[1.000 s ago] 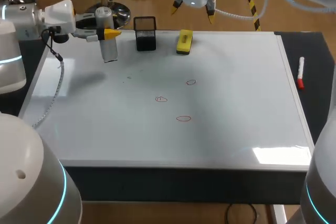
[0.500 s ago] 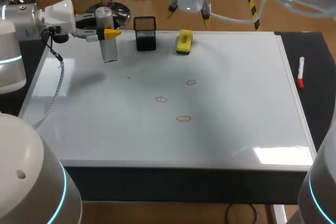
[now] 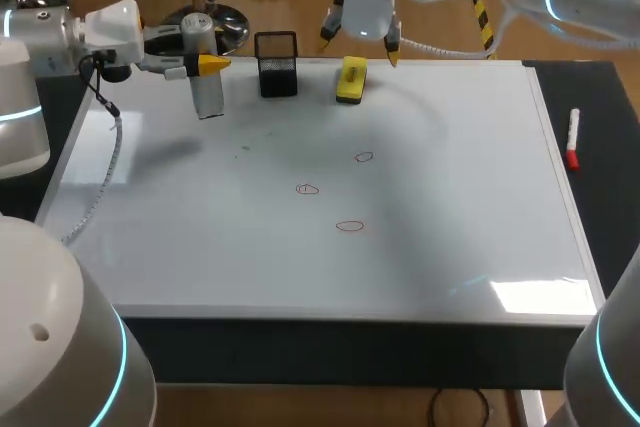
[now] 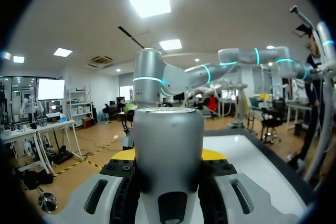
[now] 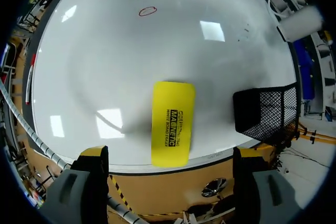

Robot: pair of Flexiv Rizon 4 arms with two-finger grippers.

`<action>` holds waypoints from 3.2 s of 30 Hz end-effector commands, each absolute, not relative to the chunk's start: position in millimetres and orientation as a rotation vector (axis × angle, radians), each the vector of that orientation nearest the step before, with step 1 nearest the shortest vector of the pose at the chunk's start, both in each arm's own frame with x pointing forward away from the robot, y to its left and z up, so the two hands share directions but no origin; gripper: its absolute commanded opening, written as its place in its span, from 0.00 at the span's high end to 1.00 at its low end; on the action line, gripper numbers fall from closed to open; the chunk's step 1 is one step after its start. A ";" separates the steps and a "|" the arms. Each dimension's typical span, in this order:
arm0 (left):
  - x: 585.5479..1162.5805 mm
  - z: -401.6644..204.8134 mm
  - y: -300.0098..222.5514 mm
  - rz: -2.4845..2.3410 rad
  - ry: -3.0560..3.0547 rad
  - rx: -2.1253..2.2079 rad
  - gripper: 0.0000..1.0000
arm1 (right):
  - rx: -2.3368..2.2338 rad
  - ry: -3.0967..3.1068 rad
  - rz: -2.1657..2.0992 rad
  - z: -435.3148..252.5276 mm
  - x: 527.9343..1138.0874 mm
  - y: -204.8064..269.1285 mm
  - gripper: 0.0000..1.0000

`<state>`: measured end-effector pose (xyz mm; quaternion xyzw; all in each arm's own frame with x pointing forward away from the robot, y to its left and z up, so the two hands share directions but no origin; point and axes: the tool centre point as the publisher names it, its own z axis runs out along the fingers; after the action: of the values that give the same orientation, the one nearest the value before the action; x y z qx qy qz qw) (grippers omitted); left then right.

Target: Pick up the inspection probe, press it on each red-marked spot on the whiteboard one by one, put down the probe, pick up the eraser, and wipe off all the red marks.

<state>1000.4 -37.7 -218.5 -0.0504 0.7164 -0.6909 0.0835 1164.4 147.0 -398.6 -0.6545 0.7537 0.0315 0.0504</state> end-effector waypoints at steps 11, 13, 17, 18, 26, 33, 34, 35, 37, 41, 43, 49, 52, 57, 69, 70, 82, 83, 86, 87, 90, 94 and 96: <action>999.9 -217.9 -37.8 -2.061 2.136 -0.149 1.00 | -2.043 2.283 0.108 -409.8 1173.8 150.2 0.04; 999.9 -217.9 -37.8 -2.061 2.136 -0.149 1.00 | -2.048 2.278 0.115 -411.3 1172.9 152.7 0.02; 999.9 -217.9 -37.8 -2.061 2.136 -0.149 1.00 | -2.059 2.270 0.124 -412.3 1170.6 157.5 0.11; 999.9 -217.9 -37.8 -2.061 2.136 -0.149 1.00 | -2.061 2.267 0.125 -412.4 1169.9 158.4 0.10; 999.9 -217.9 -37.8 -2.061 2.136 -0.149 1.00 | -2.067 2.268 0.133 -414.3 1164.1 161.1 0.09; 999.9 -217.9 -37.8 -2.061 2.136 -0.149 1.00 | -2.061 2.288 0.139 -416.6 1160.6 162.8 0.17; 999.9 -217.9 -37.8 -2.061 2.136 -0.149 1.00 | -2.057 2.296 0.138 -417.0 1160.1 162.6 0.19; 999.9 -217.9 -37.8 -2.061 2.136 -0.149 1.00 | -2.057 2.305 0.133 -417.7 1159.2 162.3 0.18; 999.9 -217.9 -37.8 -2.061 2.136 -0.149 1.00 | -2.054 2.327 0.132 -419.5 1157.5 161.1 0.20; 999.9 -217.9 -37.8 -2.061 2.136 -0.149 1.00 | -2.057 2.368 0.127 -424.8 1154.7 157.4 0.28; 999.9 -217.9 -37.8 -2.061 2.136 -0.149 1.00 | -2.060 2.391 0.120 -427.1 1153.9 156.0 0.29; 999.9 -217.9 -37.8 -2.061 2.136 -0.149 1.00 | -2.041 2.415 0.118 -428.7 1154.8 153.1 0.59; 999.9 -217.9 -37.8 -2.061 2.136 -0.149 1.00 | -2.036 2.420 0.115 -428.6 1155.7 152.2 0.75; 999.9 -217.9 -37.8 -2.061 2.136 -0.149 1.00 | -2.026 2.425 0.112 -427.2 1156.7 151.5 1.00; 999.9 -217.9 -37.8 -2.061 2.136 -0.149 1.00 | -1.882 2.514 0.094 -388.5 1166.9 135.8 1.00; 999.9 -217.9 -37.8 -2.061 2.136 -0.149 1.00 | -1.863 2.521 0.088 -385.0 1167.8 133.0 1.00; 999.9 -217.9 -37.8 -2.061 2.136 -0.149 1.00 | -1.582 2.694 0.078 -340.9 1161.9 80.8 1.00; 999.9 -217.9 -37.8 -2.061 2.136 -0.149 1.00 | -1.547 2.708 0.079 -338.0 1160.0 75.7 1.00; 999.9 -217.9 -37.8 -2.061 2.136 -0.149 1.00 | -1.450 2.746 0.077 -329.3 1152.9 59.3 1.00; 999.9 -217.9 -37.8 -2.061 2.136 -0.149 1.00 | -1.410 2.760 0.087 -327.0 1150.3 53.8 1.00; 999.9 -217.9 -37.8 -2.061 2.136 -0.149 1.00 | -1.298 2.797 0.094 -321.3 1141.4 34.6 1.00; 999.9 -217.9 -37.8 -2.061 2.136 -0.149 1.00 | -1.180 2.838 0.088 -317.1 1129.3 10.6 1.00; 999.9 -217.9 -37.8 -2.061 2.136 -0.149 1.00 | -1.133 2.855 0.087 -314.4 1122.5 0.5 1.00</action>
<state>1000.4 -37.7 -218.6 -0.0504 0.7164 -0.6909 0.0835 1160.3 33.4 -339.4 -0.3728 0.9273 0.0312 0.0096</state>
